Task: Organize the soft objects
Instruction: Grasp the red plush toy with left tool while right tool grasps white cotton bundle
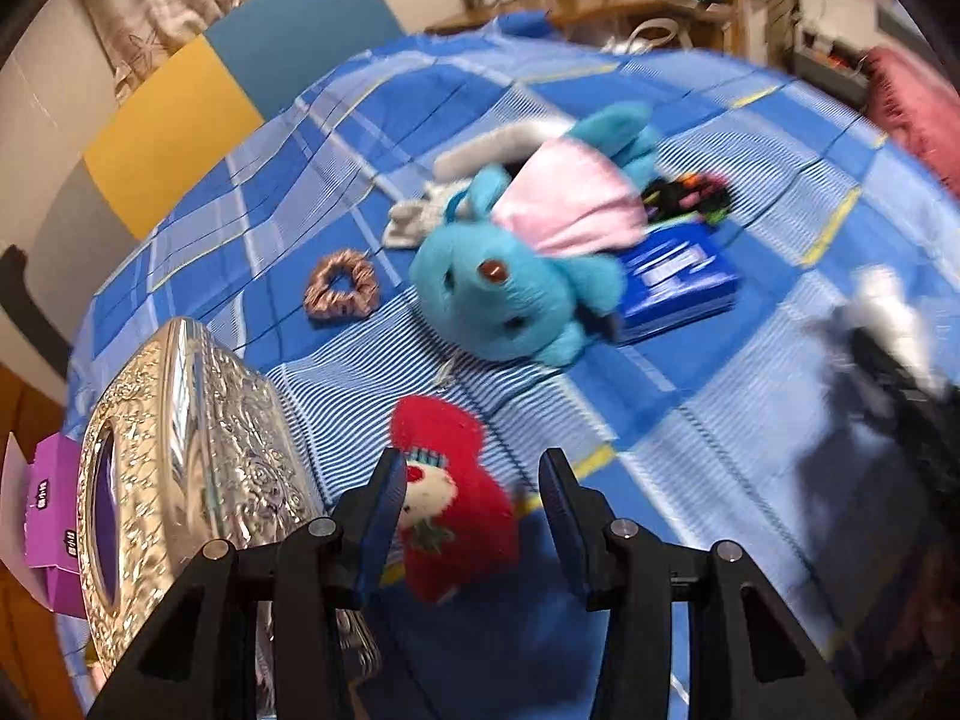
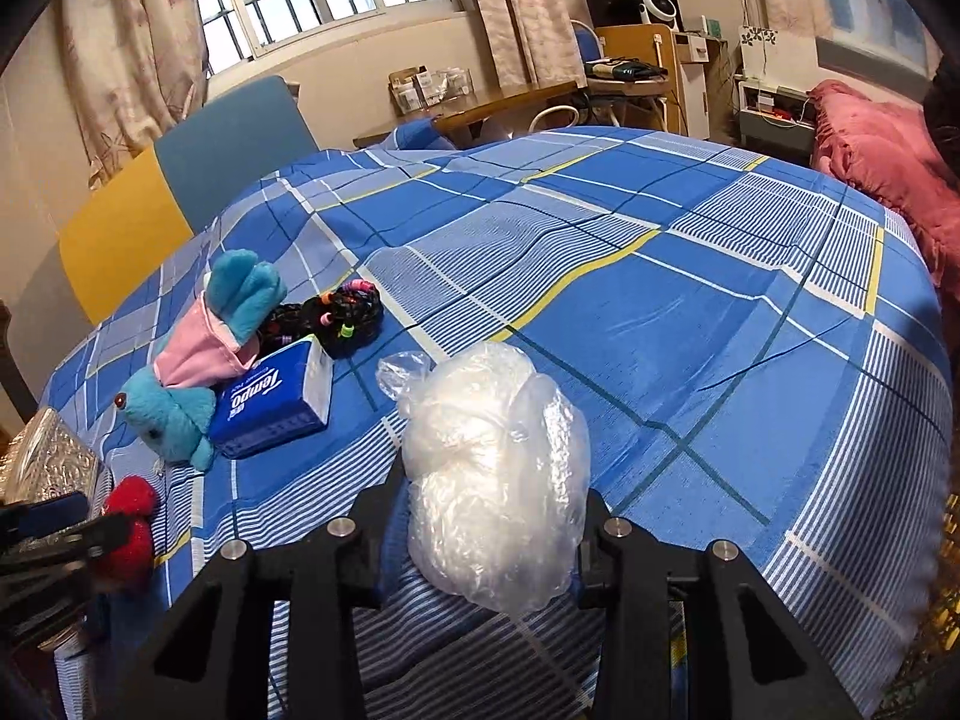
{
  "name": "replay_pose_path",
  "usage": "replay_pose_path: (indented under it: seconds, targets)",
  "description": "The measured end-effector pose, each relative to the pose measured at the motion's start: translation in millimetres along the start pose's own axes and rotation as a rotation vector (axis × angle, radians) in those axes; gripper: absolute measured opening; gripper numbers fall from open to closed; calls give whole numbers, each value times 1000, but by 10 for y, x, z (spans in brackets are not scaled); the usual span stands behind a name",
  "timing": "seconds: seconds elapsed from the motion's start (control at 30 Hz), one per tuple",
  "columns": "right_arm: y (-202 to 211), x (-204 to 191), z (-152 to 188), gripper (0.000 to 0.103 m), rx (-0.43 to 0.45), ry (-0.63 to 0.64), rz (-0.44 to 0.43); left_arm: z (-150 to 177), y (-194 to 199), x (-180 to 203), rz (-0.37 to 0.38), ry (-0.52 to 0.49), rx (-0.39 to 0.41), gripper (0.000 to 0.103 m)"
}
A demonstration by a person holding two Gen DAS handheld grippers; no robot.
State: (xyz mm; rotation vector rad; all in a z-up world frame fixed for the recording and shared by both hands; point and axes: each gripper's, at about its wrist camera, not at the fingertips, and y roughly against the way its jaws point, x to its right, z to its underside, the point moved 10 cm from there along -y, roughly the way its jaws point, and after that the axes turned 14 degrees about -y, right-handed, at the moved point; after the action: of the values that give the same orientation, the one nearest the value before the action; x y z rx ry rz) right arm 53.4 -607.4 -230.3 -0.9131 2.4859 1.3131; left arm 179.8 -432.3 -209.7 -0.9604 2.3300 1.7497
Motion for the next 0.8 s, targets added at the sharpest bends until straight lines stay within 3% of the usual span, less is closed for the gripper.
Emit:
replay_pose_path:
  seconds: [0.2, 0.53, 0.67, 0.73, 0.8]
  targets:
    - [2, 3, 2, 41, 4, 3, 1, 18, -227, 77, -74, -69, -56, 46]
    - [6, -1, 8, 41, 7, 2, -1, -23, -285, -51, -104, 39, -25, 46]
    - [7, -1, 9, 41, 7, 1, -3, 10, -285, -51, -7, 138, 12, 28]
    - [6, -2, 9, 41, 7, 0, -4, 18, -208, 11, 37, 158, 62, 22]
    - [12, -5, 5, 41, 8, -2, -6, 33, -78, 113, 134, 189, 137, 21]
